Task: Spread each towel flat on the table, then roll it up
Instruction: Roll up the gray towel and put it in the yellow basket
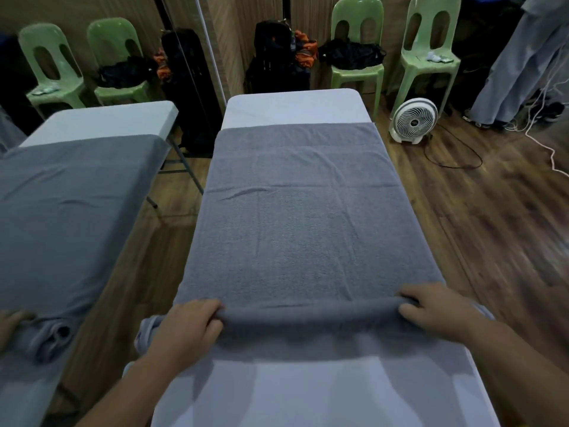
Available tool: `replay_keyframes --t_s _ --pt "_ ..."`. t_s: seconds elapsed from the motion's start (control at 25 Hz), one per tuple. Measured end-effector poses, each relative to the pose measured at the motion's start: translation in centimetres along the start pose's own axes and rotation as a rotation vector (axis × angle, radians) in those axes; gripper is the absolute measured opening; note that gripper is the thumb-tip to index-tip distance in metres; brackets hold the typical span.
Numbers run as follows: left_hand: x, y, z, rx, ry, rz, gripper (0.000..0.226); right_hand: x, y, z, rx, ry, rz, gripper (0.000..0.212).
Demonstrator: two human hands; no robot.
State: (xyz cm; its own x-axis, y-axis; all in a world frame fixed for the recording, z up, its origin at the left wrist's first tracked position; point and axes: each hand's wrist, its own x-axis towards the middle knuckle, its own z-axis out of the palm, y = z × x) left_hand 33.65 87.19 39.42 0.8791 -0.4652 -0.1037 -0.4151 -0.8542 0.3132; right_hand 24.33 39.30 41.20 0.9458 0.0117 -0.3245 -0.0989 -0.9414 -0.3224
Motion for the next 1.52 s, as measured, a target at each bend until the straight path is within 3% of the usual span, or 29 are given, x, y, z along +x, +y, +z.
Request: replay_keyframes --t_s 0.08,0.2,0.28,0.36,0.56,0.76,0.84,0.88,0.96,1.0,1.16,1.36,1.52 --pt "1.3 -0.2 -0.1 0.109 0.117 0.005 0.022 1.4 -0.3 -0.2 -0.062 0.152 0.013 0.028" --pt "0.3 1.1 1.0 0.205 0.177 0.134 0.029 0.8 -1.2 1.8 -0.244 0.37 -0.211 0.033" --pt "-0.8 1.4 2.0 0.245 0.066 0.128 0.046 -0.5 -1.5 3.9 -0.374 0.301 -0.224 0.047" --pt "-0.5 0.7 2.3 0.252 0.055 0.046 0.05 -0.8 -0.9 4.9 -0.355 0.294 -0.134 0.053" --pt "-0.5 0.7 1.7 0.14 0.093 0.028 0.027 -1.3 -0.9 3.8 -0.207 0.376 -0.135 0.017" --pt "-0.4 1.2 -0.4 0.061 0.002 0.022 0.033 -1.4 -0.9 1.2 -0.232 0.112 -0.038 0.027" --pt "1.6 1.4 -0.9 0.106 0.058 -0.012 0.036 0.6 -1.0 0.0 -0.229 0.167 0.007 0.021" --pt "2.3 1.5 -0.9 0.143 0.128 -0.011 0.034 1.3 -1.0 -0.2 -0.213 0.282 -0.013 0.019" --pt "2.1 1.7 -0.2 0.177 0.228 0.03 0.03 1.6 -1.0 0.4 -0.213 0.473 -0.154 0.023" --pt "1.5 1.7 0.5 0.191 0.212 0.062 0.033 1.2 -1.1 1.2 -0.239 0.482 -0.22 0.023" --pt "0.6 1.2 2.6 0.27 0.017 0.019 0.061 0.6 -0.6 3.7 -0.333 0.29 -0.133 0.055" --pt "1.2 1.2 1.1 0.204 0.133 -0.01 0.031 0.4 -1.3 2.4 -0.162 0.286 -0.147 0.019" --pt "-1.2 1.6 0.0 0.181 -0.004 0.071 0.019 -1.8 -1.5 0.7 -0.048 -0.011 -0.091 0.021"
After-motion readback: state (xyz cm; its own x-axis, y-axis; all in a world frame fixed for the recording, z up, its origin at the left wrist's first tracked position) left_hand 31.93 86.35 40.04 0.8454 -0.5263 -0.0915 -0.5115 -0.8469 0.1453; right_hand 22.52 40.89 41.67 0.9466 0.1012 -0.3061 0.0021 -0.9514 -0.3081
